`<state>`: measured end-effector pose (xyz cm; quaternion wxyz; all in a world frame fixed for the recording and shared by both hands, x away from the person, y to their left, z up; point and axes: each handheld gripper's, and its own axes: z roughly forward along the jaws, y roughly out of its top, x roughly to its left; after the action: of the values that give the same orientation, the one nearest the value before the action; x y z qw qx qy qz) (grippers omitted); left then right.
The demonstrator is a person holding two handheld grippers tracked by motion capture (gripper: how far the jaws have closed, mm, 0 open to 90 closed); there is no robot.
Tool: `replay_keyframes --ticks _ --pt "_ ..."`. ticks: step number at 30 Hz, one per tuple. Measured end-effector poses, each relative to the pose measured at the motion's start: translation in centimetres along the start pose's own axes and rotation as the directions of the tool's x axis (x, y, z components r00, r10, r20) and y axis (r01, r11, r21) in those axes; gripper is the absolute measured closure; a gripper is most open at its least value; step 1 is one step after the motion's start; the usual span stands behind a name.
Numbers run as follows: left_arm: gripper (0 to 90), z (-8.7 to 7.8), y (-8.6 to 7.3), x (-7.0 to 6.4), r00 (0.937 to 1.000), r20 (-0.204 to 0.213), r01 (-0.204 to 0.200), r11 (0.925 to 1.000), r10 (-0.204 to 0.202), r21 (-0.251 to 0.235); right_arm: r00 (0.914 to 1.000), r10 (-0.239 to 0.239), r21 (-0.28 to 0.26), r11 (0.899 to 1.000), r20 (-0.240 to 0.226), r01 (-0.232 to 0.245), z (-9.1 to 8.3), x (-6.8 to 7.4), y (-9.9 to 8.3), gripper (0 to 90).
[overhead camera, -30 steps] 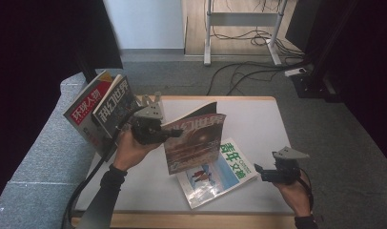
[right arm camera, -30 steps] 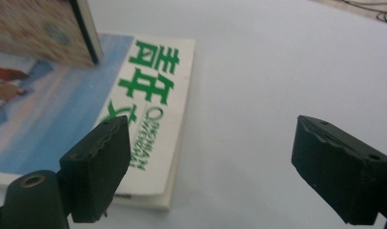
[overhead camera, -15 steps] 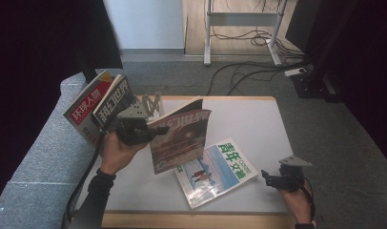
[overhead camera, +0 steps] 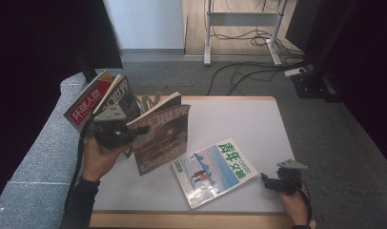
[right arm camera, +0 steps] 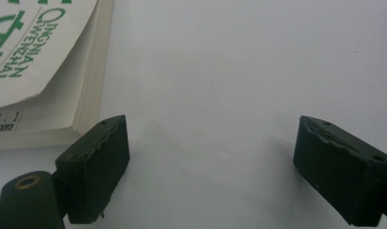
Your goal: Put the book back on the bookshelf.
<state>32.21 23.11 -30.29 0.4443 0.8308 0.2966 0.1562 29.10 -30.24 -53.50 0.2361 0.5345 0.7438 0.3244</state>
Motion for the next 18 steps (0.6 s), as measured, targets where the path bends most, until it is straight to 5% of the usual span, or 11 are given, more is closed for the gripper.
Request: replay_keyframes --ticks 18 --pt "84.2 -4.1 -2.7 2.2 0.9875 -0.129 0.089 0.9959 -0.090 -0.017 0.9998 0.017 -0.013 1.000 -0.007 -0.017 0.0 -0.1 -0.3 10.9"
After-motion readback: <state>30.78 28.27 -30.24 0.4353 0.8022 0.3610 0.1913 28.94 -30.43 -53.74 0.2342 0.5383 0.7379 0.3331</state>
